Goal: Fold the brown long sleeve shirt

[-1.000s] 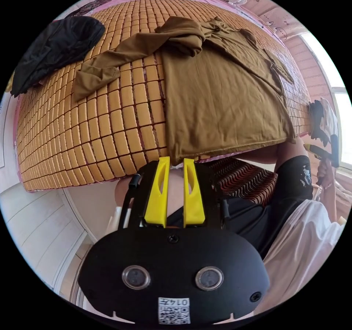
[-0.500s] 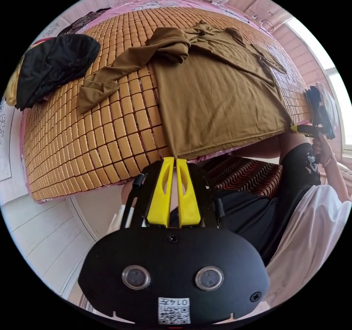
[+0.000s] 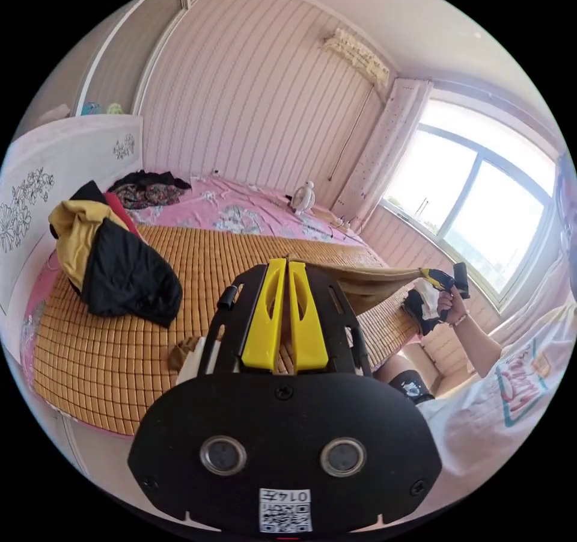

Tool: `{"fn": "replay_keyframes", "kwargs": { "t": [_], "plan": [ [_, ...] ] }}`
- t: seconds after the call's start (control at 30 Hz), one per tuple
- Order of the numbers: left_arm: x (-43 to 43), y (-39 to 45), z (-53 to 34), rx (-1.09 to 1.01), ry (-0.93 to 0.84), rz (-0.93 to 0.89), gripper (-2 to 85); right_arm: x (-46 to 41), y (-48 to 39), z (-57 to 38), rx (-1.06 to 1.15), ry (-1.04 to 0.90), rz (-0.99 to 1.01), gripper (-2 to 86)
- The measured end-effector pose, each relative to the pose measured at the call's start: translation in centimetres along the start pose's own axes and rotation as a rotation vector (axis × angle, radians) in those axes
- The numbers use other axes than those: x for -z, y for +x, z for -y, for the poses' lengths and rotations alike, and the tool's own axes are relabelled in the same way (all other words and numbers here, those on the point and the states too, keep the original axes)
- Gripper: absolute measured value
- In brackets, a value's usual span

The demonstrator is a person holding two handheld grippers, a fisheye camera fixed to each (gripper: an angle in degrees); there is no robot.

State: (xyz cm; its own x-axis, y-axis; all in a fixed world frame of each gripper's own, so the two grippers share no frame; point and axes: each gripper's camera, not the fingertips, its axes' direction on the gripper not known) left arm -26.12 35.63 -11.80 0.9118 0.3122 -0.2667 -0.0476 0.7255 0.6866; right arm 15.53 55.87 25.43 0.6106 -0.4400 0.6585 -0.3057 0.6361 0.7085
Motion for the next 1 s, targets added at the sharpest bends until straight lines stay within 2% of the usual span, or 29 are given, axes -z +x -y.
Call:
{"fn": "replay_keyframes", "kwargs": {
  "t": [0.07,0.2,0.43,0.53,0.6,0.63,0.7,0.73,0.83,1.0],
  "plan": [
    [3.7,2.1,3.5,-0.04,0.11,0.017,-1.0,2.5,-6.3,2.8,0.18,0.057,0.004,0.4],
    [12.9,8.5,10.6,-0.178,0.334,0.071,-1.0,6.3,-16.2,5.5,0.406,0.154,-0.035,0.3],
    [28.1,18.9,12.7,-0.386,0.664,0.035,-1.0,16.2,-33.8,4.3,0.749,0.369,-0.118,0.1],
    [33.5,20.8,12.0,-0.383,0.787,-0.05,-1.0,20.3,-38.8,2.5,0.848,0.45,-0.046,0.0],
    [37.5,21.4,12.6,-0.385,0.863,-0.254,-1.0,22.2,-41.4,2.1,0.889,0.48,0.015,-0.1],
    [38.3,21.7,12.9,-0.405,0.882,-0.275,-1.0,23.3,-43.1,1.9,0.923,0.504,0.056,-0.2],
    [40.4,23.2,14.2,-0.456,0.941,-0.197,-1.0,24.4,-45.6,1.8,0.972,0.546,0.07,-0.2],
    [40.4,23.2,14.9,-0.454,0.937,-0.188,-1.0,24.7,-47.1,1.8,1.011,0.559,0.033,-0.3],
    [36.7,19.9,19.4,-0.317,0.811,-0.319,-1.0,22.9,-48.5,3.9,1.014,0.504,-0.091,-0.5],
    [19.2,10.7,23.8,0.044,0.411,-0.239,-1.0,12.4,-40.8,12.0,0.747,0.161,-0.304,-0.7]
  ]
}}
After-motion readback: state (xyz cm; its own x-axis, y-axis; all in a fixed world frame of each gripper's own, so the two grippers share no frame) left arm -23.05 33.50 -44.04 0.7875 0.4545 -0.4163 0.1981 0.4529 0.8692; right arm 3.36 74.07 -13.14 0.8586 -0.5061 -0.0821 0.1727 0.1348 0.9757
